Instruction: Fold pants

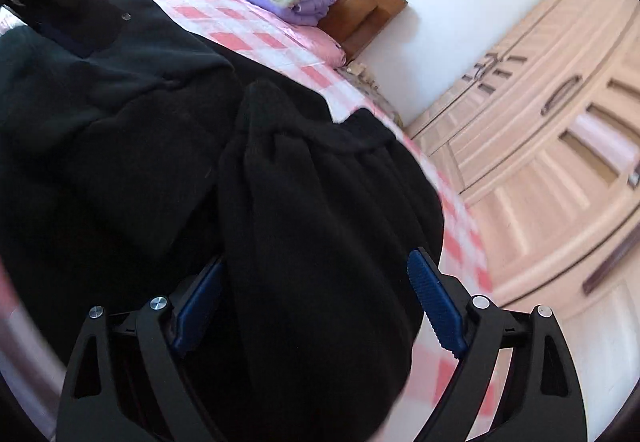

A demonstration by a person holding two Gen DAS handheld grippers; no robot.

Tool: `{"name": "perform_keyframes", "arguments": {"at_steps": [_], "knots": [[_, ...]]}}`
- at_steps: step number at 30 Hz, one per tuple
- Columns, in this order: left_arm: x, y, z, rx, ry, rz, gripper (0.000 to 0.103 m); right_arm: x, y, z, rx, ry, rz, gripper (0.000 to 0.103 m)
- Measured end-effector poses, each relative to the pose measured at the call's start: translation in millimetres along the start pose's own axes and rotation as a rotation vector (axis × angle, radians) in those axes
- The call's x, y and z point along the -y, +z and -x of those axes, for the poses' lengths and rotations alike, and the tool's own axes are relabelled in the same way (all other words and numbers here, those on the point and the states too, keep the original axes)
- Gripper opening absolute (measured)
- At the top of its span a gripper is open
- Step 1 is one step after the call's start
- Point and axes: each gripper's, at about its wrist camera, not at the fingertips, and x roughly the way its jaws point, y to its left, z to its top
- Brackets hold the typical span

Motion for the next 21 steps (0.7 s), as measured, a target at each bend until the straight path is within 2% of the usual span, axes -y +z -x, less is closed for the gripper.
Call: {"name": "perform_keyframes", "arguments": {"at_steps": [2, 3, 4, 5, 6, 11, 15, 18, 21], "knots": [[1, 3, 1, -0.003, -0.011, 0.0, 0.101, 0, 10, -8, 0.0, 0.002, 0.018, 0.083], [5, 5, 1, -0.009, -0.02, -0.01, 0.101, 1, 13, -13, -0.008, 0.015, 0.036, 0.069], [8, 7, 0, -0.017, -0.029, -0.017, 0.101, 3, 13, -14, -0.014, 0.044, 0.033, 0.042], [11, 9, -1, -0.026, -0.039, -0.023, 0.101, 9, 12, -11, 0.0, 0.082, -0.013, 0.036], [14, 12, -4, -0.041, -0.054, -0.028, 0.101, 14, 10, -7, 0.02, 0.081, -0.048, 0.032], [30, 29, -36, -0.131, -0.134, -0.026, 0.101, 45, -15, 17, 0.121, 0.107, -0.263, 0.028], [60, 57, -72, -0.189, -0.243, -0.037, 0.101, 48, -27, 26, 0.15, 0.093, -0.285, 0.028], [84, 69, -112, -0.29, -0.232, -0.074, 0.101, 51, -30, 29, 0.162, 0.091, -0.292, 0.028], [99, 77, -139, -0.337, -0.223, -0.059, 0.101, 49, -30, 29, 0.173, 0.088, -0.289, 0.028]]}}
